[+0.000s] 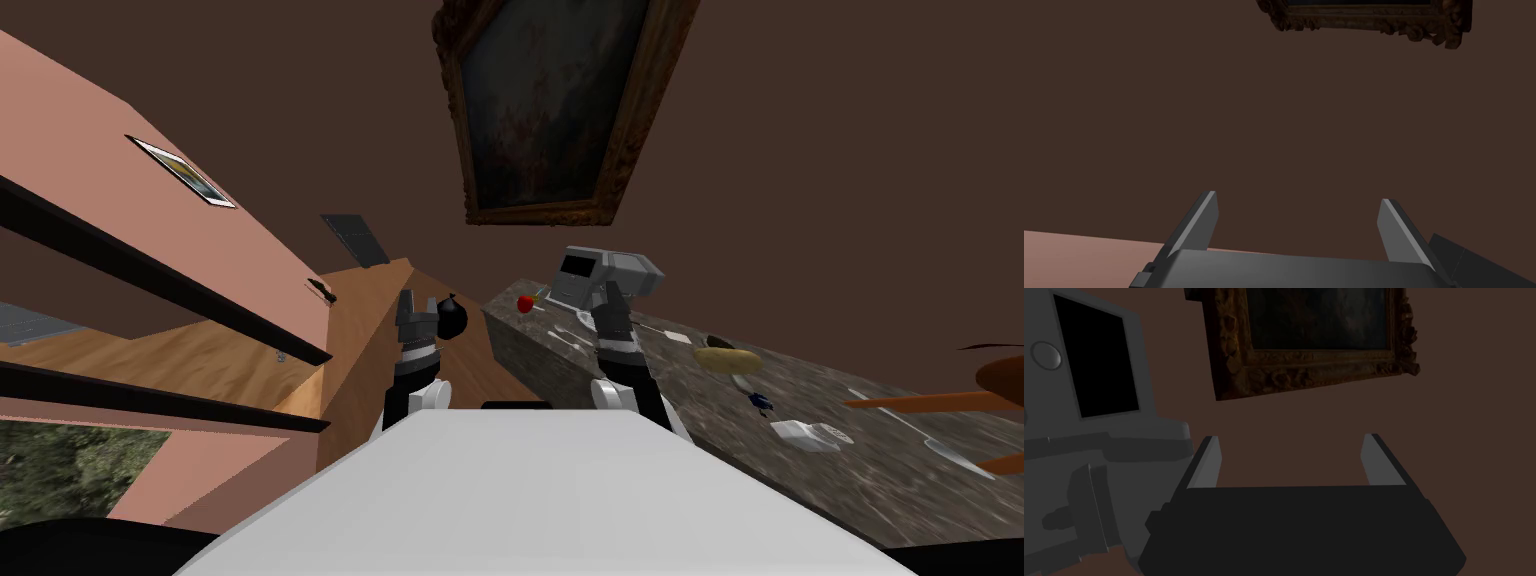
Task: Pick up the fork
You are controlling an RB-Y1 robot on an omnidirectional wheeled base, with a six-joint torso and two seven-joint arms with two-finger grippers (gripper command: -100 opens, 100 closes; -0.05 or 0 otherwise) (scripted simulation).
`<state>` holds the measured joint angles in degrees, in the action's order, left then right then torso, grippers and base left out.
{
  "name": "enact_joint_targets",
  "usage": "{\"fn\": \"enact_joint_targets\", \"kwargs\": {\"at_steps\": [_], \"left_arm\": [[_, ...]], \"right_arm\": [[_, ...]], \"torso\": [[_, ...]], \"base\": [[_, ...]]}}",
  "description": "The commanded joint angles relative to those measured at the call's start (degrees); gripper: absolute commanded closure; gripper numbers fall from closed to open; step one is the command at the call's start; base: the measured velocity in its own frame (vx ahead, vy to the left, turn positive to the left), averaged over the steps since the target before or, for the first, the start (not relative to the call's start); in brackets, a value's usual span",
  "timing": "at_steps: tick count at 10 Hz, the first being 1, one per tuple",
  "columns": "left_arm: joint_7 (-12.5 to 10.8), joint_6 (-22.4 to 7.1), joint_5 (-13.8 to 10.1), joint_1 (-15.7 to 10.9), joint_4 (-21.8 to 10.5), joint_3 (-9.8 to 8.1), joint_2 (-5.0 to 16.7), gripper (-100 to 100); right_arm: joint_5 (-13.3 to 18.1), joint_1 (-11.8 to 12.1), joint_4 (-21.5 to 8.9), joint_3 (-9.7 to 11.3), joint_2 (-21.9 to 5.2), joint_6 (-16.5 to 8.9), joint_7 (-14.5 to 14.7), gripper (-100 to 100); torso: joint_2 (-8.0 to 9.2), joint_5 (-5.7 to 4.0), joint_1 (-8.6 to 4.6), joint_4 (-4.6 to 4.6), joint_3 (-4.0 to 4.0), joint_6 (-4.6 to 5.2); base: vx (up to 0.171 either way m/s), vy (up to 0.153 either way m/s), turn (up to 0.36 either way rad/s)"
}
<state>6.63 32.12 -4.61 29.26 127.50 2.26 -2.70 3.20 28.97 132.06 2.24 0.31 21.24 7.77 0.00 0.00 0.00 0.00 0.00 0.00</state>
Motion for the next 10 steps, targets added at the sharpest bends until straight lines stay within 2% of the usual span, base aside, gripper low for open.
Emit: {"fn": "enact_joint_targets", "kwargs": {"at_steps": [1, 4, 7, 8, 10], "left_arm": [[0.0, 0.0, 0.0, 0.0, 0.0, 0.0, 0.0, 0], [0.0, 0.0, 0.0, -0.01, 0.0, 0.01, -0.01, 0], [0.0, 0.0, 0.0, -0.01, 0.0, 0.01, -0.01, 0], [0.0, 0.0, 0.0, -0.01, 0.0, 0.01, -0.01, 0], [0.0, 0.0, 0.0, -0.01, 0.0, 0.01, -0.01, 0]], "right_arm": [[0.06, -0.15, -0.87, -0.2, -1.98, 0.13, 0.14, -100], [0.27, -0.76, -4.18, -0.92, -6.86, 0.7, 0.71, -100], [0.57, -1.75, -9.08, -1.99, -12.1, 1.69, 1.66, -100], [0.57, -1.75, -9.22, -1.99, -12.41, 1.69, 1.66, -100], [0.82, -2.57, -13.06, -2.88, -16.17, 2.55, 2.49, -100]], "torso": [[0.0, 0.0, 0.0, 0.0, 0.0, 0.0], [0.22, 0.07, 0.32, 0.04, 0.12, 0.0], [0.29, 0.1, 0.5, 0.06, 0.17, -0.01], [0.32, 0.12, 0.52, 0.07, 0.18, 0.0], [0.2, 0.07, 0.28, 0.05, 0.12, 0.0]], "base": [[-0.021, 0.029, 0.011], [-0.06, 0.088, 0.015], [-0.08, 0.13, 0.028], [-0.06, 0.085, 0.002], [-0.052, 0.102, 0.037]]}}
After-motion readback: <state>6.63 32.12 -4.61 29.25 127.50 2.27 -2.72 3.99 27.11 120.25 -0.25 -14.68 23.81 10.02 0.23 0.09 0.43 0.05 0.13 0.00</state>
